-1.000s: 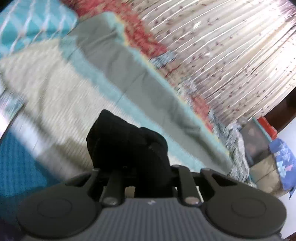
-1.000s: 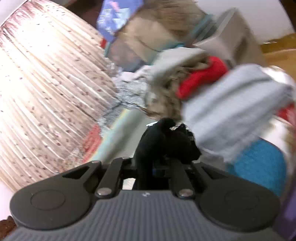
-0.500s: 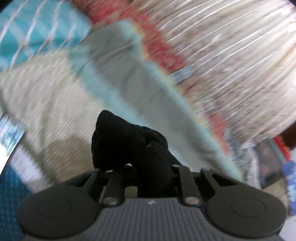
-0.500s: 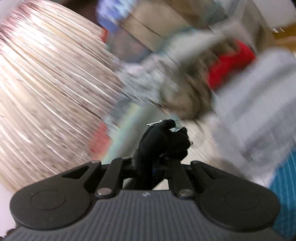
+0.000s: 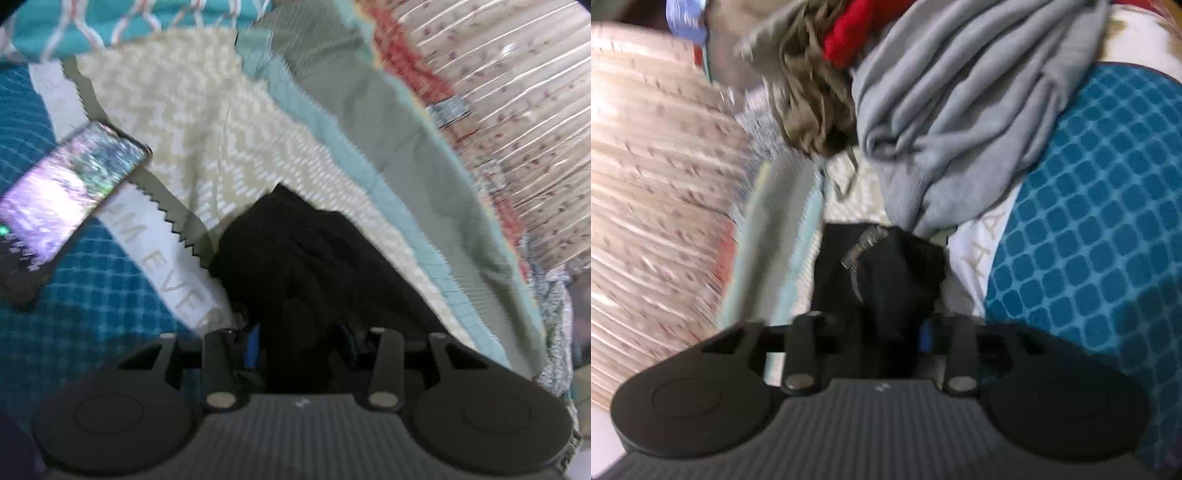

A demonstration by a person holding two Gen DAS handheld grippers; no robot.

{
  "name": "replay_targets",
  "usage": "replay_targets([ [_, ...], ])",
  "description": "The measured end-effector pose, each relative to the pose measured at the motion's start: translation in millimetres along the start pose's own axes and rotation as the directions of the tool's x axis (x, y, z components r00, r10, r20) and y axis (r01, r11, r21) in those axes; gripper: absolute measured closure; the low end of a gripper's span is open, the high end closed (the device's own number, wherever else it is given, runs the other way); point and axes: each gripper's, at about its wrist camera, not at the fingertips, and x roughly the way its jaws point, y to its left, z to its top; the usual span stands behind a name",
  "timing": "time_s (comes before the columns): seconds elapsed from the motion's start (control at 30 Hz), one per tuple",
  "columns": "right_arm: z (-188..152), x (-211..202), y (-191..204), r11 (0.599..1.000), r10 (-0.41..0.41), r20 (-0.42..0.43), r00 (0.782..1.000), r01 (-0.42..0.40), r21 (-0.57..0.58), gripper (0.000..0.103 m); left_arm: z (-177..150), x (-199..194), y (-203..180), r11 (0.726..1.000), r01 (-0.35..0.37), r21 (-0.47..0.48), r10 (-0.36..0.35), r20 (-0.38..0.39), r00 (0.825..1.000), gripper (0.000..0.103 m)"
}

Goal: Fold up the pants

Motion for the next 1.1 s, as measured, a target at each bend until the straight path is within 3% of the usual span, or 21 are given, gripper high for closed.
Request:
replay_targets([
  [0.13, -3, -10, -5, 0.999, 0.039, 0.026, 0.999, -0.040, 0.022, 0.051, -16, -33, 0, 0.999, 0.048, 0.014, -0.049, 0.033, 0.998, 0.065],
  [0.2, -5, -5, -2, 1.000, 0.022, 0.029, 0.999, -0.022, -0.001, 0.049, -14, -32, -8, 0.997, 0.070, 0.027, -0.071, 0.030, 0.997, 0.065],
  [0.33, -11, 6, 16, 0.994, -0.027, 0.060, 0.998, 0.033, -0.101, 0.040, -21, -12, -43, 0.988, 0.117, 0.102, -0.117, -0.010, 0.993, 0.065],
  [0.47, -19, 20, 29, 0.974, -0.084, 0.093, 0.992, 0.102, -0.200, 0.041, -35, 34, -76, 0.973, 0.149, 0.176, -0.135, -0.090, 0.987, 0.065],
  [0.5, -20, 23, 31, 0.971, -0.098, 0.096, 0.991, 0.116, -0.207, 0.048, -40, 46, -82, 0.970, 0.159, 0.182, -0.139, -0.115, 0.984, 0.066],
  [0.53, -20, 26, 31, 0.970, -0.108, 0.083, 0.991, 0.123, -0.211, 0.075, -45, 58, -88, 0.968, 0.168, 0.187, -0.141, -0.148, 0.979, 0.068],
  [0.57, -18, 31, 30, 0.975, -0.100, 0.035, 0.994, 0.105, -0.194, 0.088, -51, 72, -94, 0.967, 0.148, 0.205, -0.114, -0.169, 0.979, 0.070],
  [0.67, -18, 20, 37, 0.986, -0.047, 0.024, 0.999, 0.050, -0.158, 0.089, -67, 102, -104, 0.953, 0.053, 0.299, 0.004, -0.185, 0.983, 0.084],
  [0.77, -23, 4, 67, 0.974, 0.030, 0.014, 0.999, -0.026, -0.224, 0.089, -68, 102, -111, 0.945, 0.045, 0.323, 0.015, -0.180, 0.984, 0.084],
  [0.87, -45, -9, 112, 0.928, 0.117, -0.026, 0.993, -0.119, -0.352, 0.089, -64, 86, -119, 0.953, 0.145, 0.266, -0.085, -0.226, 0.970, 0.084],
  [0.93, -71, -13, 142, 0.876, 0.165, -0.085, 0.983, -0.186, -0.446, 0.089, -64, 72, -129, 0.937, 0.236, 0.256, -0.180, -0.225, 0.958, 0.084],
  [1.03, -126, -9, 179, 0.769, 0.189, -0.214, 0.958, -0.280, -0.574, 0.089, -66, 58, -148, 0.900, 0.345, 0.267, -0.284, -0.241, 0.928, 0.080],
  [1.1, -172, 1, 198, 0.682, 0.166, -0.302, 0.939, -0.331, -0.653, 0.089, -68, 58, -157, 0.875, 0.413, 0.252, -0.344, -0.276, 0.898, 0.078],
])
